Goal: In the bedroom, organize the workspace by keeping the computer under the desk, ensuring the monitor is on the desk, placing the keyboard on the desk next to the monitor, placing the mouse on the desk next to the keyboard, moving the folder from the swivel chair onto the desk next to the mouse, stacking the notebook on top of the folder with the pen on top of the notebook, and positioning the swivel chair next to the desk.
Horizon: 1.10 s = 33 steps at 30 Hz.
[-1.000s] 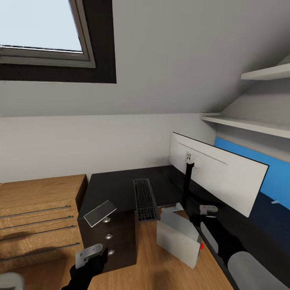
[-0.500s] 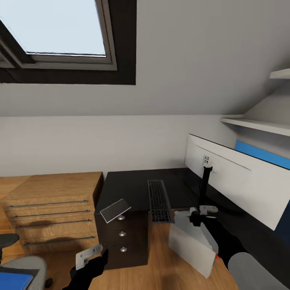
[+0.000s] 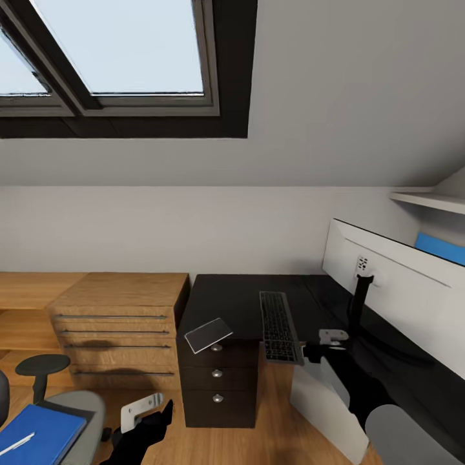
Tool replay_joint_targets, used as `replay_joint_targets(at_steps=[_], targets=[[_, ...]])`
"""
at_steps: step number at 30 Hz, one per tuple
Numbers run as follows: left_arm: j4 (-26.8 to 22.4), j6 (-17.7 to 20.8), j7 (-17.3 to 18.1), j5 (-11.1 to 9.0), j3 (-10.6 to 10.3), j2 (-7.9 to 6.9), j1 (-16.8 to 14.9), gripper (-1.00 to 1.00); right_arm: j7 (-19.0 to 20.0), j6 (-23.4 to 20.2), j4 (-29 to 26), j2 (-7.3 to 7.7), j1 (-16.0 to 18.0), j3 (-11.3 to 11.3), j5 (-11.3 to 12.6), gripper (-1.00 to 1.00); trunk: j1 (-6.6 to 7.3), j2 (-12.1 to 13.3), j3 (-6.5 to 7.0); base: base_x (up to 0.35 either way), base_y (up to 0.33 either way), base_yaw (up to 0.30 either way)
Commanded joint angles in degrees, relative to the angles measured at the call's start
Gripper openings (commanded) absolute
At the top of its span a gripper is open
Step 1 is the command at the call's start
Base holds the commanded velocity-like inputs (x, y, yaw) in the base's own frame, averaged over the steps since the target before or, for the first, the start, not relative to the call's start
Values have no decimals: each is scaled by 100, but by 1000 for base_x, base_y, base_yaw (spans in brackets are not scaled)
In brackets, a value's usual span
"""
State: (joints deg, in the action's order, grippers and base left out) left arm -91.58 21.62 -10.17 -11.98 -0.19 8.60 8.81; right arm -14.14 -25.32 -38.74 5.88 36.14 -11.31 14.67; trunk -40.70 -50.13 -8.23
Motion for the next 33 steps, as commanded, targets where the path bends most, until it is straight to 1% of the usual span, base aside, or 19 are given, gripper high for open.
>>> replay_joint_targets(at_steps=[1, 7, 18, 28, 33], targets=[[-9, 21, -37, -59, -5, 1, -2, 100, -62, -17, -11, 10, 4, -67, 79, -100, -2, -7, -5, 0, 0, 259], [-9, 15, -36, -52, 41, 1, -2, 100, -62, -16, -11, 10, 1, -88, 79, -100, -2, -7, 10, 64, 0, 260], [-9, 16, -30, -52, 63, 1, -2, 100, -62, -16, -11, 10, 0, -90, 79, -100, -2, -7, 37, 301, 0, 247], [17, 18, -29, -52, 55, 3, -2, 100, -48, 22, -11, 10, -35, -94, 79, -100, -2, -7, 40, 325, 0, 34], [54, 36, -26, -51, 52, 5, -2, 100, -45, 31, -21, 10, -98, -192, 72, -100, -2, -7, 40, 237, 0, 1]])
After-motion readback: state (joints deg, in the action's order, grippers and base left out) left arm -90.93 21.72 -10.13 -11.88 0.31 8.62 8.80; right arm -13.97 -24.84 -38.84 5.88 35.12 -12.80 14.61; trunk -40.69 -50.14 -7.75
